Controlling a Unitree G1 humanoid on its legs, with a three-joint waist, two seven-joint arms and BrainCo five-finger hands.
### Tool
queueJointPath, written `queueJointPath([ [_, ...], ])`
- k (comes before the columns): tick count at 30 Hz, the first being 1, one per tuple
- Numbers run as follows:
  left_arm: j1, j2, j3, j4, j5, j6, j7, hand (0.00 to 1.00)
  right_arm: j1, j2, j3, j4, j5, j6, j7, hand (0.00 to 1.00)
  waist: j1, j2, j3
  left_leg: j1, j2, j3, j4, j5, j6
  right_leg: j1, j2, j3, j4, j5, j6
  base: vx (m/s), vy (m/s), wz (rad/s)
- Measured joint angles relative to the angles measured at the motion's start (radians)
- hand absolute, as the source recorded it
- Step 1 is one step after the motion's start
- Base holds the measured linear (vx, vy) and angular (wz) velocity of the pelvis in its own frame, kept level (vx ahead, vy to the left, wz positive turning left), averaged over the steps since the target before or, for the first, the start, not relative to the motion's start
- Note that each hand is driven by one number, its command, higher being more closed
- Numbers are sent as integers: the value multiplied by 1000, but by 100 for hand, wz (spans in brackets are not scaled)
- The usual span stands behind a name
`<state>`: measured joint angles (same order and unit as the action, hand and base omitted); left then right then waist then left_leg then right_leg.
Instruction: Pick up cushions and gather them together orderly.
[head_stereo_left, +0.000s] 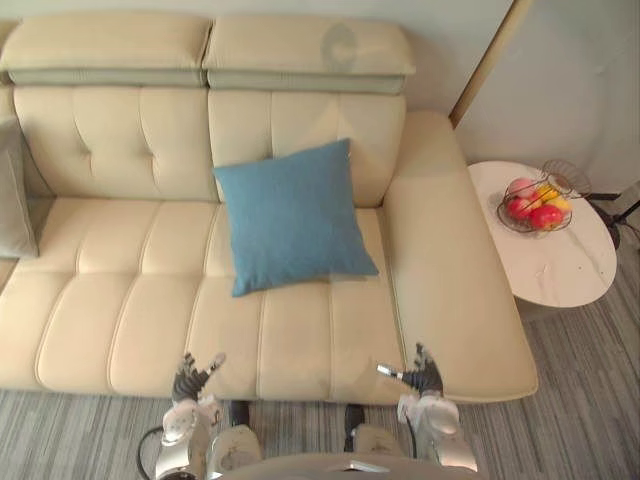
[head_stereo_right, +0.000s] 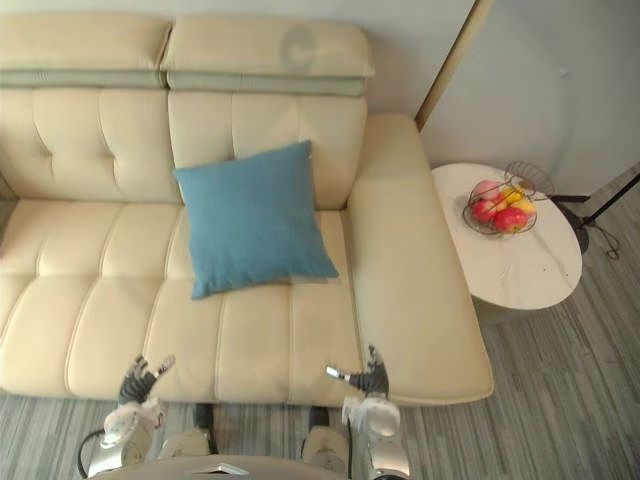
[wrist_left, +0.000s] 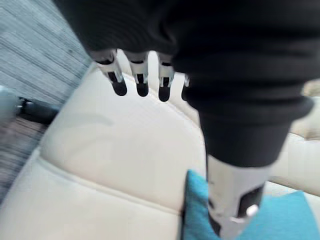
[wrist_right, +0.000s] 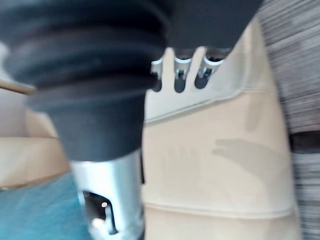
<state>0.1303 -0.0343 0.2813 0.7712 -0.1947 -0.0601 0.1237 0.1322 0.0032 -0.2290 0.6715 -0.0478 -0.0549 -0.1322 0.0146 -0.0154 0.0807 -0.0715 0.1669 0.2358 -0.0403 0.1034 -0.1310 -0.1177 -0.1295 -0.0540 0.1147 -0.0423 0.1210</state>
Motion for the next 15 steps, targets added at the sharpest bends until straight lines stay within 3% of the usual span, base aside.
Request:
queueJointPath([
  [6,3,9,68,173,54,27,1,0,-2,-5,-141,228,1,39,-2,0,11,-4,-32,105,-2,40,-37,-9,-14,84,10,45,-66,26,1,42,15,-21],
  [12,-6,26,73,202,80,31,8,0,-37,-5,-168,259,2,42,-4,0,11,-13,-26,131,-10,109,-37,-31,-17,74,12,119,-89,67,-3,-31,19,-41],
  [14,-23,29,91,197,79,32,20,0,-36,-1,-157,260,2,42,-9,0,18,-42,-15,108,-19,101,7,-66,10,54,10,115,-77,93,-40,-68,6,-42],
  [15,-17,17,120,185,61,31,38,0,-65,-8,-148,258,3,38,-10,0,42,-8,-16,67,14,60,37,-74,34,28,29,78,-24,73,-113,-98,-7,-48],
])
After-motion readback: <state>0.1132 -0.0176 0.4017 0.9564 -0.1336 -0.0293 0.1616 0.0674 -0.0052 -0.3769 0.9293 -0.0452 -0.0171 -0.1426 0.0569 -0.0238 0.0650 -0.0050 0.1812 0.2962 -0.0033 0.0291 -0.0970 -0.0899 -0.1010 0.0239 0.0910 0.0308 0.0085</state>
